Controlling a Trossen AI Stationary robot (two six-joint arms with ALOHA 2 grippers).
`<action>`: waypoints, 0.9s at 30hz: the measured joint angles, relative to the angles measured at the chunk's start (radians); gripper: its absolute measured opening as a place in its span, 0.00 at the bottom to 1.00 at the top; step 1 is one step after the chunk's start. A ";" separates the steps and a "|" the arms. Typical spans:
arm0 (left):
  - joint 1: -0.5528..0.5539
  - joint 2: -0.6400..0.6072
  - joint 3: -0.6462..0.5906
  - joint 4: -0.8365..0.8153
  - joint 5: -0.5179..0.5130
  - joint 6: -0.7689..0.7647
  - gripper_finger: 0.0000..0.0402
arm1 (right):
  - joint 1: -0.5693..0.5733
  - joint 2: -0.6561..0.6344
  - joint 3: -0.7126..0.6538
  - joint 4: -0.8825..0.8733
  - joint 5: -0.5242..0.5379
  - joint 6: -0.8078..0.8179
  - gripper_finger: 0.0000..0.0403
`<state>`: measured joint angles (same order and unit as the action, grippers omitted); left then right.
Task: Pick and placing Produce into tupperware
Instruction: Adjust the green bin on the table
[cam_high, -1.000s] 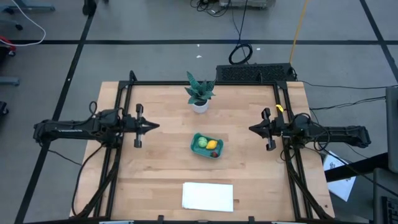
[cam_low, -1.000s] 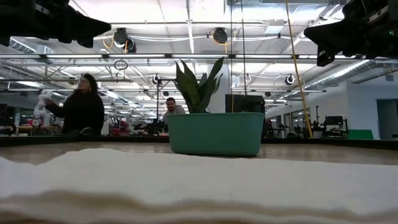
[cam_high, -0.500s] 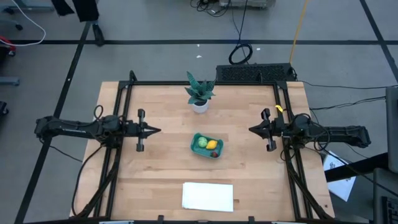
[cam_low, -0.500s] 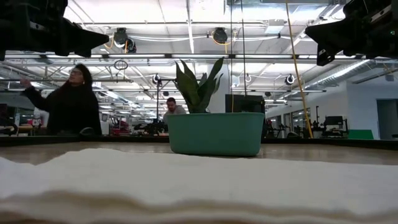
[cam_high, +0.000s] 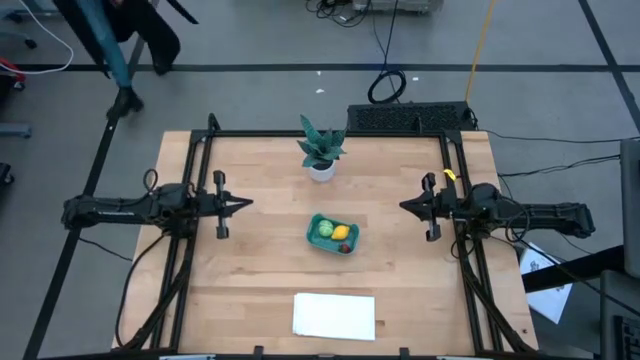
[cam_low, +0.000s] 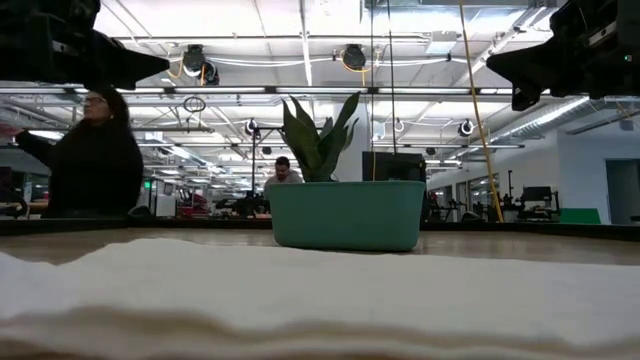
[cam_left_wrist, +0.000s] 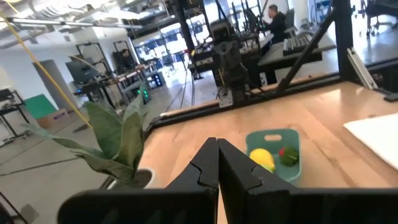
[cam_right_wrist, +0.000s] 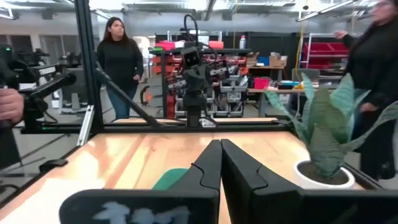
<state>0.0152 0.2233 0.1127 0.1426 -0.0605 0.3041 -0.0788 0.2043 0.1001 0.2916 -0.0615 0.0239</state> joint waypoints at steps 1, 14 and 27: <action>0.002 -0.012 0.000 -0.002 0.003 -0.001 0.00 | 0.000 0.000 0.000 0.000 0.007 -0.004 0.00; 0.006 -0.121 0.000 -0.161 0.088 -0.015 0.00 | 0.000 0.000 0.000 -0.021 -0.101 -0.038 0.00; 0.006 -0.121 0.000 -0.111 0.107 -0.089 0.00 | 0.000 0.000 0.000 -0.020 -0.097 -0.009 0.00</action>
<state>0.0212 0.1024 0.1131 0.0313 0.0469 0.2150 -0.0788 0.2043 0.1001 0.2718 -0.1589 0.0147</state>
